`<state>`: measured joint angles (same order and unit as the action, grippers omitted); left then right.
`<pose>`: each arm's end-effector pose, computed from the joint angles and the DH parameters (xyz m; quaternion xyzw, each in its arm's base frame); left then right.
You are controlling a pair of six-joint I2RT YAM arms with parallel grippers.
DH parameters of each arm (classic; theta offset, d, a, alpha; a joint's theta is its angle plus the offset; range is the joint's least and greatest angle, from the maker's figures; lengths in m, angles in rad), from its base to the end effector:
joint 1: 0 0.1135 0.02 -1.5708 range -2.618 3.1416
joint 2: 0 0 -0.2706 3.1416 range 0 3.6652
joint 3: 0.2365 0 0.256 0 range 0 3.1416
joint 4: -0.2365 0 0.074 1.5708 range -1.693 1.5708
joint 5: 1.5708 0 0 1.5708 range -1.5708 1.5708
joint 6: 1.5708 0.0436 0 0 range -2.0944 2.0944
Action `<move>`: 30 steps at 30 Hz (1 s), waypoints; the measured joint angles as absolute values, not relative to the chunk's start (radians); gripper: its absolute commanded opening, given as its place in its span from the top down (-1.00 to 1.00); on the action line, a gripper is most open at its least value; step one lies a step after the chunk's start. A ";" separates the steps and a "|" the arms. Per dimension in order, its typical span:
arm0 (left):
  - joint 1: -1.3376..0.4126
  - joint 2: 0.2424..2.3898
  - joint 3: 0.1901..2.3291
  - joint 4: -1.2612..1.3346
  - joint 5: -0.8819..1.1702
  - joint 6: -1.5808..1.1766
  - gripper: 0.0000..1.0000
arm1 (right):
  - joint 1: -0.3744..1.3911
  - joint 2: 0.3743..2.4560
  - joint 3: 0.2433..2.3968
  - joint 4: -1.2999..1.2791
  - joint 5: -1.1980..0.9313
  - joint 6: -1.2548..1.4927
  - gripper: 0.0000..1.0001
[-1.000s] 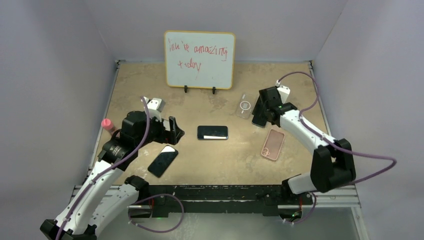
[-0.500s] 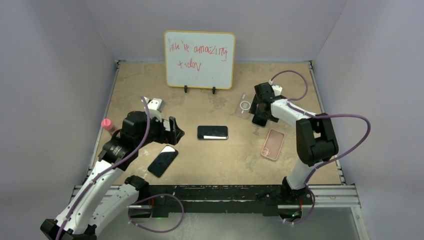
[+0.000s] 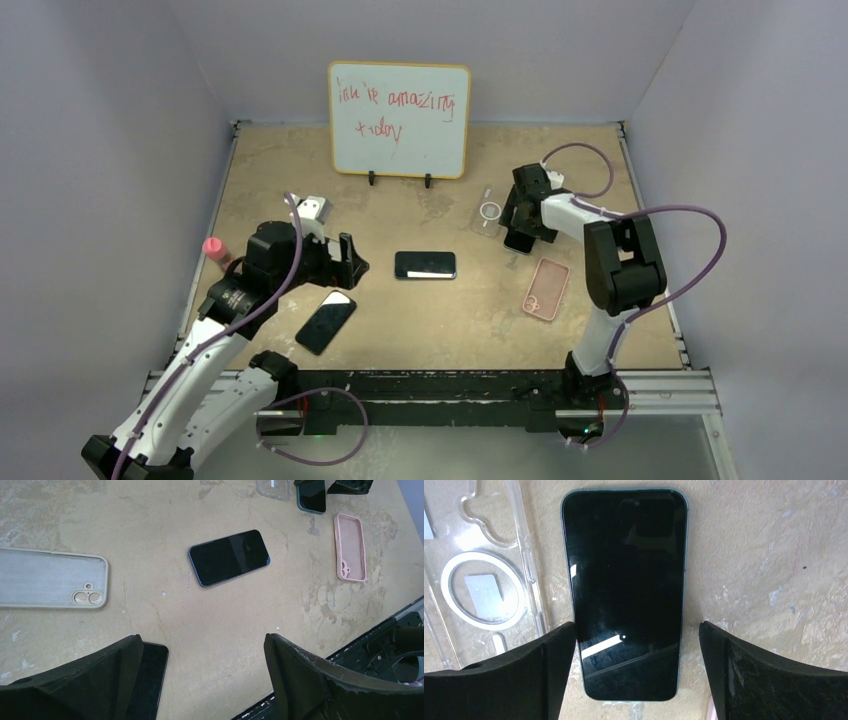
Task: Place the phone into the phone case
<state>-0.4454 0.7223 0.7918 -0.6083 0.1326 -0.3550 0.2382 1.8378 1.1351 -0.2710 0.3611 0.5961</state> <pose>0.1434 -0.0749 0.3094 0.0719 0.8655 -0.2449 0.4310 0.3774 0.0758 0.1645 0.2193 0.9158 -0.0397 0.3341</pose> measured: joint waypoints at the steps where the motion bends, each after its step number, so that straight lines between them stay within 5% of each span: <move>1: -0.445 0.723 0.792 -0.608 0.131 -0.355 -0.91 | 0.234 1.840 1.137 -0.265 0.355 0.593 -0.83; 8: -0.445 0.777 0.788 -0.572 0.150 -0.357 -0.80 | 0.221 1.856 1.150 -0.243 0.340 0.567 -0.65; 17: -0.468 1.094 0.804 -0.388 0.198 -0.413 -0.71 | 0.204 1.823 1.098 -0.183 0.294 0.536 -0.37; 30: -0.678 1.606 1.130 -0.076 -0.006 -0.480 -0.34 | 0.187 1.761 1.030 -0.158 0.216 0.539 -0.24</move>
<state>-0.6777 1.6062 1.1297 -0.0765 -0.0063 -0.4805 0.1875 1.7611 1.0298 -0.1577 0.2161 0.5388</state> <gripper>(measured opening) 0.701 0.724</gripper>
